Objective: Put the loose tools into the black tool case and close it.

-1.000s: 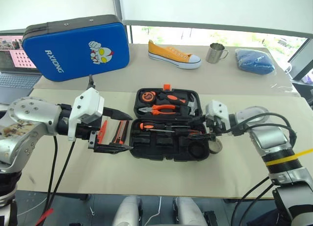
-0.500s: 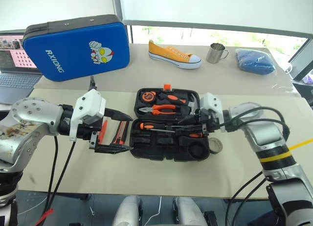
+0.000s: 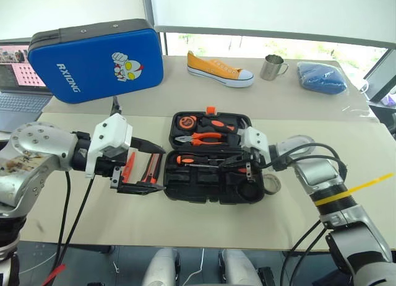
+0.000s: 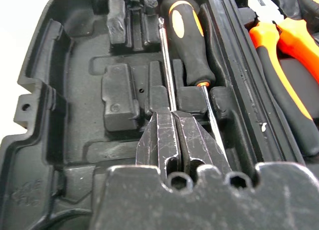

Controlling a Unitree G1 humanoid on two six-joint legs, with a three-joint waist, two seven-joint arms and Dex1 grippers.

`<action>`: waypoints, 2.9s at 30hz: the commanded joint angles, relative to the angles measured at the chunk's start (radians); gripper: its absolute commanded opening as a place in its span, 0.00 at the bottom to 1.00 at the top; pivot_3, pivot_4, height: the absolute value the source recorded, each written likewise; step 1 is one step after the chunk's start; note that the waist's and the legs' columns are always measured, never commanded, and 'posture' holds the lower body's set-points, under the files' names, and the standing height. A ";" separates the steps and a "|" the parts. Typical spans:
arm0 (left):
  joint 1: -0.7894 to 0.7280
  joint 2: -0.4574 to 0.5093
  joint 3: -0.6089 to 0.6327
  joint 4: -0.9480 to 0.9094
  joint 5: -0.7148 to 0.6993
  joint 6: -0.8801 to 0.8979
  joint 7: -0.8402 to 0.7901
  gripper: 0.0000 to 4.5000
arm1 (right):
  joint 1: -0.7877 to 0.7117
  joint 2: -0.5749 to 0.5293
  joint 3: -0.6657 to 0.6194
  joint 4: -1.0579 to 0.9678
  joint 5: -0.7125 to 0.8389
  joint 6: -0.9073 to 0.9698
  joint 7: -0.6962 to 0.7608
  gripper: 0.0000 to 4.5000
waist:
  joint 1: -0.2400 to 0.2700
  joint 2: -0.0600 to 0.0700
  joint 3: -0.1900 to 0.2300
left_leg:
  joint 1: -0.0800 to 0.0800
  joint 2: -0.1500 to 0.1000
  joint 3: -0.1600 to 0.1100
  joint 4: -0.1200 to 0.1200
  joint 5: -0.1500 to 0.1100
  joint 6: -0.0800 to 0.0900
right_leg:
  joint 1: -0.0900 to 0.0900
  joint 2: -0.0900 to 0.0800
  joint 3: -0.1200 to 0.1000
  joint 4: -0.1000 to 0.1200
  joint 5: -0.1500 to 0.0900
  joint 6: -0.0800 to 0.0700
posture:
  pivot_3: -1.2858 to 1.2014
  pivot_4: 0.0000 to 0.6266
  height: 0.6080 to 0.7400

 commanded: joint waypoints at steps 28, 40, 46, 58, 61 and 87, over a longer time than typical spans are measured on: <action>0.827 -0.173 0.767 -0.228 0.110 0.189 0.256 1.00 | 0.128 -0.171 -0.342 -0.648 0.522 0.393 0.029 0.47 | -0.005 -0.002 0.000 | 0.006 0.003 0.000 -0.007 0.000 0.000 | 0.002 -0.003 -0.001 -0.002 0.000 -0.002 | 0.52 0.24 0.99; 1.096 -0.244 0.869 -0.283 0.177 0.170 0.302 1.00 | 0.057 -0.167 -0.289 -0.578 0.513 0.286 0.097 0.99 | 0.027 -0.007 -0.002 | 0.014 0.003 -0.001 -0.008 0.000 -0.004 | 0.008 -0.008 -0.010 -0.006 -0.006 -0.012 | 0.52 0.24 0.99; 0.668 -0.025 0.625 -0.259 0.031 0.613 0.490 1.00 | 0.071 -0.176 -0.332 -0.635 0.576 0.329 0.045 0.99 | 0.024 -0.007 -0.001 | 0.010 0.002 -0.002 -0.008 0.001 -0.004 | 0.007 -0.008 -0.010 -0.003 -0.002 -0.006 | 0.52 0.24 0.99; -0.157 0.042 -0.093 0.142 -0.024 0.960 0.693 1.00 | 0.240 -0.122 -0.313 -0.782 0.579 0.331 -0.164 0.99 | -0.003 -0.008 0.000 | 0.009 0.001 -0.005 -0.009 0.001 -0.005 | 0.005 -0.002 -0.009 0.000 -0.002 -0.006 | 0.52 0.24 0.99; -0.250 0.034 -0.198 0.253 -0.057 0.960 0.731 1.00 | 0.266 -0.124 -0.314 -0.798 0.574 0.325 -0.188 0.99 | -0.001 -0.009 0.000 | 0.008 0.001 -0.004 -0.009 0.001 -0.005 | 0.004 -0.002 -0.009 0.000 -0.002 -0.006 | 0.52 0.24 0.99; -0.445 -0.104 -0.459 0.562 -0.026 0.960 0.772 0.17 | 0.300 -0.146 -0.341 -0.890 0.664 0.337 -0.308 1.00 | 0.003 -0.011 0.001 | -0.002 0.000 -0.004 -0.006 0.003 -0.007 | -0.006 -0.002 -0.008 0.003 -0.002 -0.006 | 0.52 0.24 0.99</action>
